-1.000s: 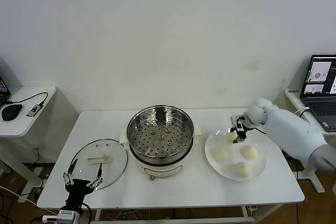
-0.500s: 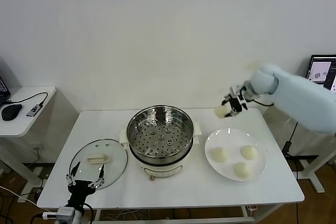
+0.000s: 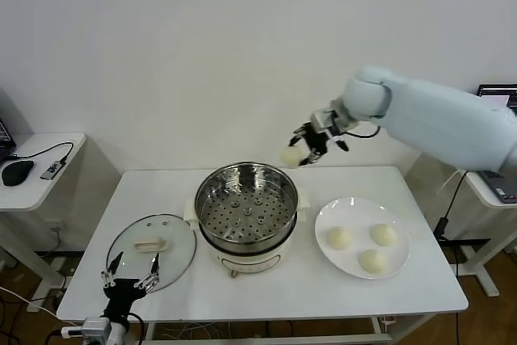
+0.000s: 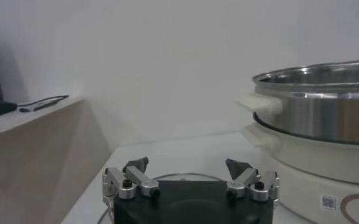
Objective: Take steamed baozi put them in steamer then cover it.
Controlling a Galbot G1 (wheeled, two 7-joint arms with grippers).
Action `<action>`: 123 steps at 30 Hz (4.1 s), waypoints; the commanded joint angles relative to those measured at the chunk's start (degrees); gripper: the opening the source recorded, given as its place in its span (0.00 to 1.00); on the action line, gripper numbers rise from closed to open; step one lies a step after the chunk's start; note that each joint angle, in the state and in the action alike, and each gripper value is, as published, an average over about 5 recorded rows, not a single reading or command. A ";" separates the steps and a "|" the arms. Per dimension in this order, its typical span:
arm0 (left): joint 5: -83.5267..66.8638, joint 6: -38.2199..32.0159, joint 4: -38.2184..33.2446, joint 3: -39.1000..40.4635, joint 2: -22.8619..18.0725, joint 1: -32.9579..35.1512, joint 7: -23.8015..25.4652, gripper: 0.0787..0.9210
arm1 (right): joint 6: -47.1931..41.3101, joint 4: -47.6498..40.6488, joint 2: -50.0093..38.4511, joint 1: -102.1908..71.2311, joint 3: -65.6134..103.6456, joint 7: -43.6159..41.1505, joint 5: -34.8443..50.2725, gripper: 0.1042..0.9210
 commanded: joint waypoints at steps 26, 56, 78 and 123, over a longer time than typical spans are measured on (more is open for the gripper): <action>0.04 -1.79 -0.35 -1.33 -0.46 -0.45 -0.36 0.88 | 27.59 -19.86 20.51 -13.32 0.82 9.55 -35.79 0.55; 1.74 -2.42 -2.28 -3.50 -0.67 1.00 -1.24 0.88 | -21.93 15.71 -4.40 10.33 -5.97 -2.40 9.25 0.88; 1.72 -1.46 -5.87 -3.57 -0.57 2.87 -0.69 0.88 | -27.21 29.49 -36.25 -11.67 -0.43 1.53 -7.81 0.88; 3.00 -1.96 -5.79 -5.94 -0.85 3.15 -0.51 0.88 | -20.94 2.38 -13.89 -39.47 22.57 2.91 -19.56 0.85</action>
